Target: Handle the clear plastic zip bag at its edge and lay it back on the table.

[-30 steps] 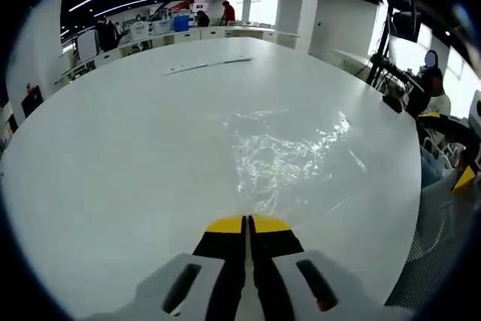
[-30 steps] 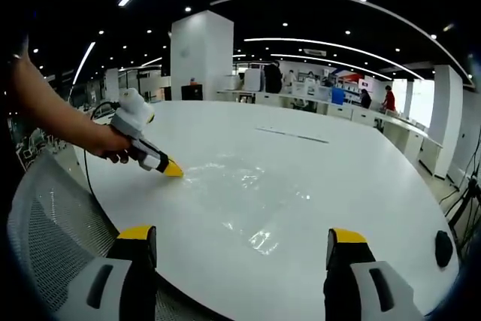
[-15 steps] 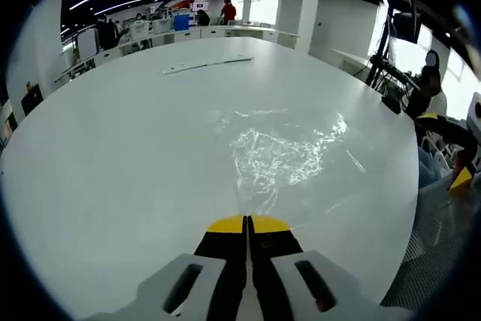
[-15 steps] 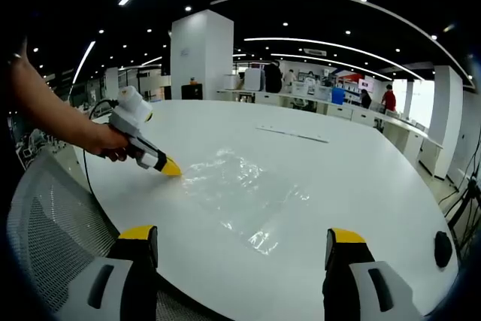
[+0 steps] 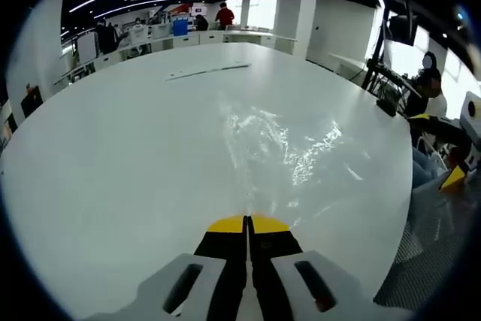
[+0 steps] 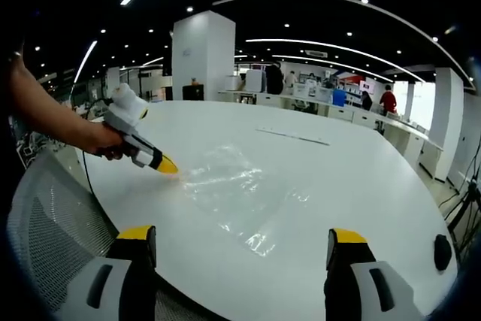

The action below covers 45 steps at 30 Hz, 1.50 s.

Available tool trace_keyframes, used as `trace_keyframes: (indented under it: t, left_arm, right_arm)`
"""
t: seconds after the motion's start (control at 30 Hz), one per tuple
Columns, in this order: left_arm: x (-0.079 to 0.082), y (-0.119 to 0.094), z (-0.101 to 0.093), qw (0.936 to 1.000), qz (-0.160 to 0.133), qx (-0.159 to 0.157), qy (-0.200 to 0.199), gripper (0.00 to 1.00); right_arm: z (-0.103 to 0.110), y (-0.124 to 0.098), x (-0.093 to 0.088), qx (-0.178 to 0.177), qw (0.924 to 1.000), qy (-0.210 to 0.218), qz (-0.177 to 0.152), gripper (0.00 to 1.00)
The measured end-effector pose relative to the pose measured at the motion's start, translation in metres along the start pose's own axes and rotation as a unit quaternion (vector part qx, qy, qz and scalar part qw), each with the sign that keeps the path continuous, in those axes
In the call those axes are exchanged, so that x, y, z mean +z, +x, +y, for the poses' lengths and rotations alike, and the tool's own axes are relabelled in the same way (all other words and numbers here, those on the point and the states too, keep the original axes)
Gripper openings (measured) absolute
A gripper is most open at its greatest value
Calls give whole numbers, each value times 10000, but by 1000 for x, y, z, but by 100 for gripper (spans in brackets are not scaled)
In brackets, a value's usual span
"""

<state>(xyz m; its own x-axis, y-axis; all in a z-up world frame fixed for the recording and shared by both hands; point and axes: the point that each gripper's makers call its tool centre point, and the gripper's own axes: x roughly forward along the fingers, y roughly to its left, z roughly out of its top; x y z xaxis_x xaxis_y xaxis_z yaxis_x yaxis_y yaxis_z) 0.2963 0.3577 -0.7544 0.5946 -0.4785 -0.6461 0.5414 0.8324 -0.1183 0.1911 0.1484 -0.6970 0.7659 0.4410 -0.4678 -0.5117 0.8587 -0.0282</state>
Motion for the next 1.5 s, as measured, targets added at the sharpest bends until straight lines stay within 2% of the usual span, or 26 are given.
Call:
trace_keyframes:
  t: [0.27,0.67,1.5]
  left_arm:
    - [1,-6,-1,9999,-107,-17,-8,0]
    - [5,-18,-6,9997,-245,-23,7,0]
    - [15,-34,-15,9990,-448,-81,49,0]
  right_arm:
    - [0,0,4,62,9999,24,89,91]
    - [-3,4,22,112,9999,36,36,88]
    - [0,7,39,149,9998,114,-75,86]
